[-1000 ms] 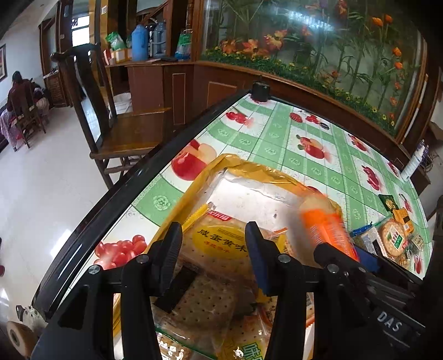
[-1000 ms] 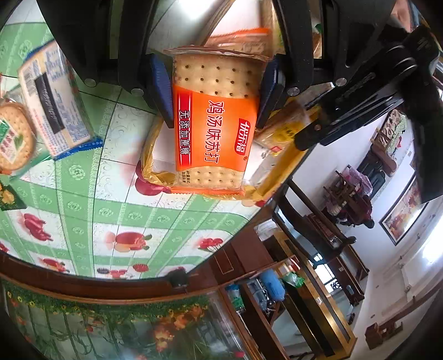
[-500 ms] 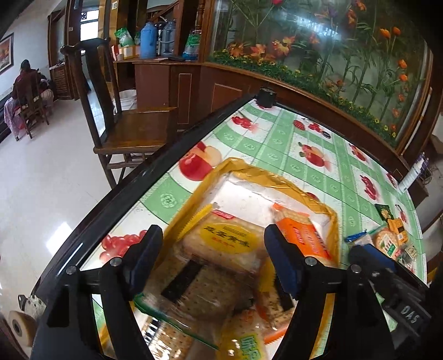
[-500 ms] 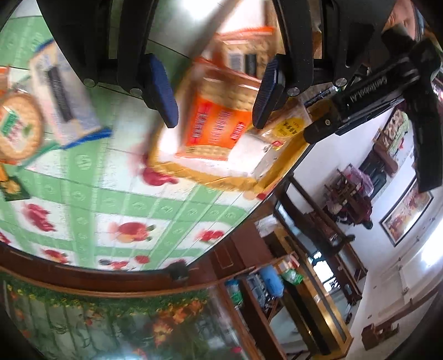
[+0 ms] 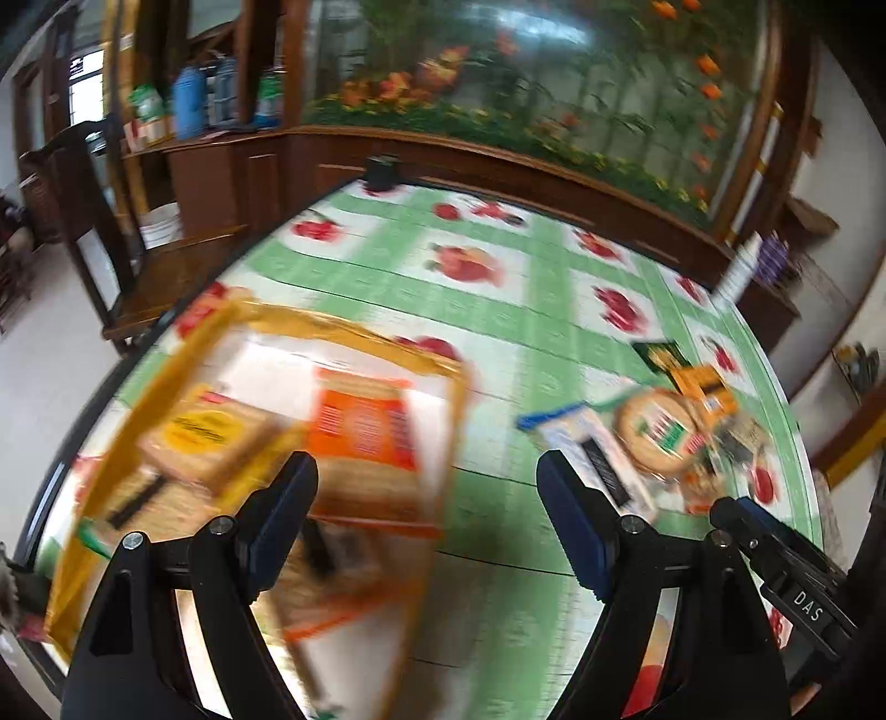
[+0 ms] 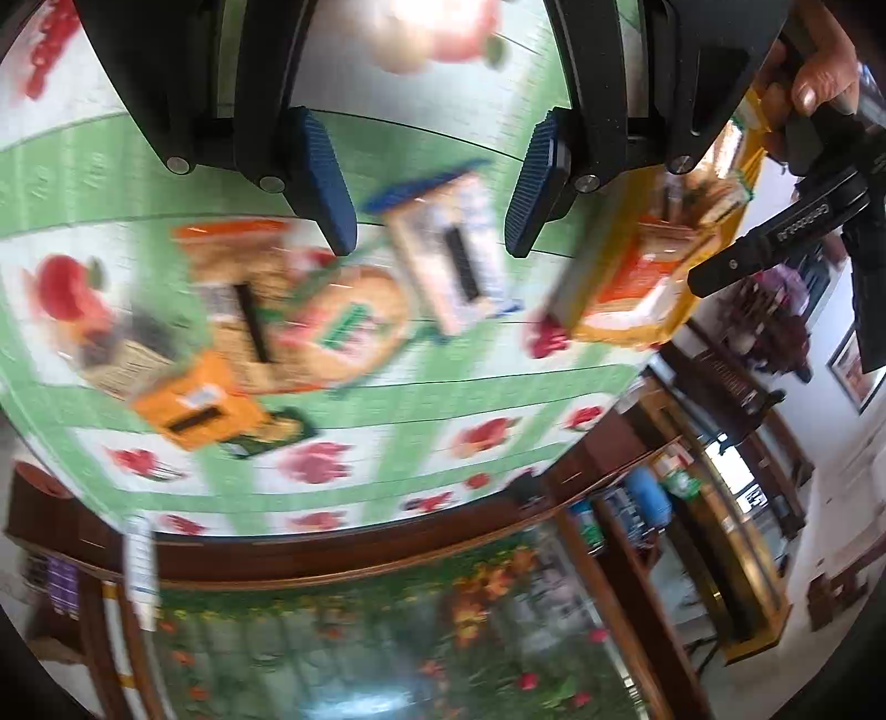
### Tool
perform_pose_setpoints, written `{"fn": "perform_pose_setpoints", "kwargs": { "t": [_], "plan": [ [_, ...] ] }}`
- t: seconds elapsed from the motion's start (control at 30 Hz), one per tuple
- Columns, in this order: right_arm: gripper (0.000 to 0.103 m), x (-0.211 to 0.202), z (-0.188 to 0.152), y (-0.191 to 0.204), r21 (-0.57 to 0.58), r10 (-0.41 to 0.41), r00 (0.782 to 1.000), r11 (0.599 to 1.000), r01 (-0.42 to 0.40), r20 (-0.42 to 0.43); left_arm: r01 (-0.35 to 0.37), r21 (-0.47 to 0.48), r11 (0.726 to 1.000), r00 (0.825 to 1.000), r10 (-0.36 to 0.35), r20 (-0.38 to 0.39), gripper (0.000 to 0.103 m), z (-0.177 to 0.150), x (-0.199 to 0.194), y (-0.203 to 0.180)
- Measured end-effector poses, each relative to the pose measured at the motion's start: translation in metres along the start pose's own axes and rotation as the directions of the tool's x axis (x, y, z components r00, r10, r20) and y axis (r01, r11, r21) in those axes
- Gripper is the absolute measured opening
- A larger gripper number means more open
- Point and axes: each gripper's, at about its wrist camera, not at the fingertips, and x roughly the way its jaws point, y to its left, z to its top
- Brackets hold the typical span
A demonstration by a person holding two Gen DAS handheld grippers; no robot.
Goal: Organize snacks
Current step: 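Open both tools over the tray and withdraw toward the snack pile, then grasp the blue-topped white cracker pack with left tool while right grasps beige barcode pack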
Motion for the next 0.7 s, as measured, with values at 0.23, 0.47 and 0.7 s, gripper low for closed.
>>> {"fn": "perform_pose_setpoints", "kwargs": {
  "t": [0.23,0.47,0.7],
  "plan": [
    [0.067,-0.019,-0.007,-0.046,0.053,-0.058,0.998,0.997,0.057,0.018,0.013,0.067,0.998,0.998,-0.009,-0.060,0.083,-0.012,0.016,-0.050],
    [0.068,-0.027,-0.008,-0.074,0.077,-0.094,0.995,0.993,0.093,0.021,0.023,0.063,0.998,0.995,-0.016,-0.099,0.082,-0.017,0.035,-0.070],
    [0.071,-0.025,-0.003,-0.099,0.094,-0.124,0.992,0.988,0.122,0.012,0.020,0.055,0.998,0.992,-0.013,-0.125,0.082,-0.015,0.058,-0.087]
  ]
}}
